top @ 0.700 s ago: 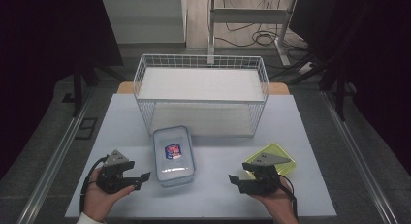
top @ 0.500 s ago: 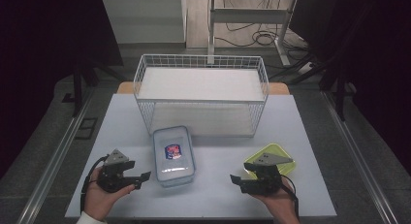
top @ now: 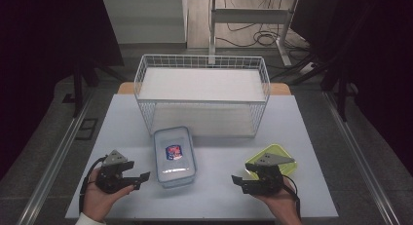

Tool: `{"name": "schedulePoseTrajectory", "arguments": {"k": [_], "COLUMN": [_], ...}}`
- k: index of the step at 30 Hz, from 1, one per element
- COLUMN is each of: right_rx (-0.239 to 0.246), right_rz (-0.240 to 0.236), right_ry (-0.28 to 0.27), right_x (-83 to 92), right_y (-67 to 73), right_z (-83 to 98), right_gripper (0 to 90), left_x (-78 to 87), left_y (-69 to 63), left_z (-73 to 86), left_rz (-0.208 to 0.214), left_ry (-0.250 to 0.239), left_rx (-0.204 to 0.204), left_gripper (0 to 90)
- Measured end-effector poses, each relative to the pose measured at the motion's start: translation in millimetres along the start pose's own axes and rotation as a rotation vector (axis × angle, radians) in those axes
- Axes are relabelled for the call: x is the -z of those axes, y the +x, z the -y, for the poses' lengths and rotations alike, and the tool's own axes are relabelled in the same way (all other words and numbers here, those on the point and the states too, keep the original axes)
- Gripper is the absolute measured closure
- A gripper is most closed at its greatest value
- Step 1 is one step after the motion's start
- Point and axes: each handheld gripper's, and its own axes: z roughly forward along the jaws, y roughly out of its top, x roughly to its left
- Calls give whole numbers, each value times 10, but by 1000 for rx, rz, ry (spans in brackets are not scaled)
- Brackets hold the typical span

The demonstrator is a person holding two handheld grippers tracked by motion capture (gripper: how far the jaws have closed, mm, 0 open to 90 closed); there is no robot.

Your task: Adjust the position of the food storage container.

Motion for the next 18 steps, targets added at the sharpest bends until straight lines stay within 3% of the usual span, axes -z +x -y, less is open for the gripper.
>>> {"name": "schedulePoseTrajectory", "arguments": {"k": [11,15,18], "right_rx": [-15,-18,-17], "right_rz": [0,-4,-9], "right_ry": [-13,-17,-18], "right_x": [33,53,55], "right_y": [-10,-15,-29], "right_z": [-2,-11,-9], "right_gripper": [301,301,302], "left_x": [42,64,79], "left_y": [38,99,113], "left_z": [1,13,28], "left_rz": [1,-21,-23], "left_ry": [-13,2,14], "left_rx": [11,47,50], "left_gripper": [276,370,421]}}
